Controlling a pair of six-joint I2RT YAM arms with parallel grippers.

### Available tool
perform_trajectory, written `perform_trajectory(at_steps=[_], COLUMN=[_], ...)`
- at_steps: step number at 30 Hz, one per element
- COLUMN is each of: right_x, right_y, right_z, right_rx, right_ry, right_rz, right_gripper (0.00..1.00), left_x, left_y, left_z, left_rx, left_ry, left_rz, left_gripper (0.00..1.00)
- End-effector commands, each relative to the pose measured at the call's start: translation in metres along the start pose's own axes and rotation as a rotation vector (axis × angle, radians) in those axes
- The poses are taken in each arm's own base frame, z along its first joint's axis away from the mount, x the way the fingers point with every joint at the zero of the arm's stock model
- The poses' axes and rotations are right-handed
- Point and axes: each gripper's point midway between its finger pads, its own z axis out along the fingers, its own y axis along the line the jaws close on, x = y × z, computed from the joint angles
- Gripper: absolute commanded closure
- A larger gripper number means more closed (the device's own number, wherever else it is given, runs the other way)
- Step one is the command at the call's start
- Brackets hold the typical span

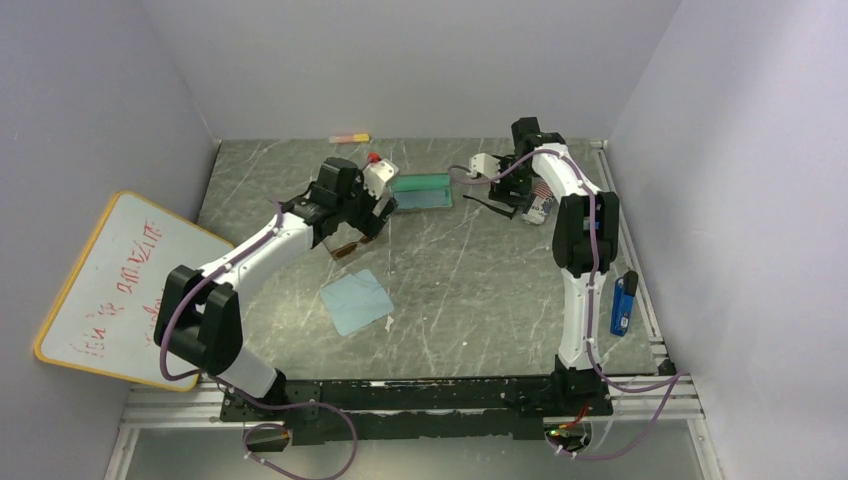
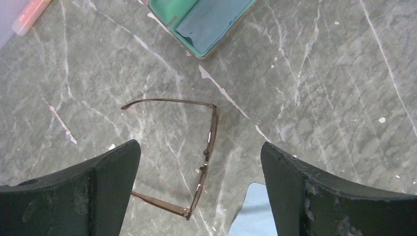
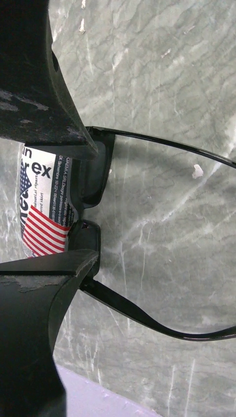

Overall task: Organize the sunglasses
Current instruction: Pick up the sunglasses from the center of the board.

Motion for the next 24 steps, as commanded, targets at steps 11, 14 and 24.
perform_trajectory(at_steps=[11, 14, 24], right_x=[-0.028, -0.015, 0.009], right_y=[-0.016, -0.001, 0.015], right_z=[-0.089, -0.083, -0.050], right_rx=[0.096, 0.047, -0.020], right_ry=[-0.123, -0.072, 0.000], right_rz=[-0.160, -0.184, -0.189], right_gripper=[0.29, 0.29, 0.28], left_x=[-0.030, -0.031, -0.024], left_y=[0.004, 0.005, 0.003], left_z=[-0.007, -0.008, -0.004], left_rx=[0.016, 0.012, 0.020], left_ry=[-0.118, -0.124, -0.103], left_rz=[-0.026, -0.026, -0.029], left_gripper=[0.03, 0.03, 0.03])
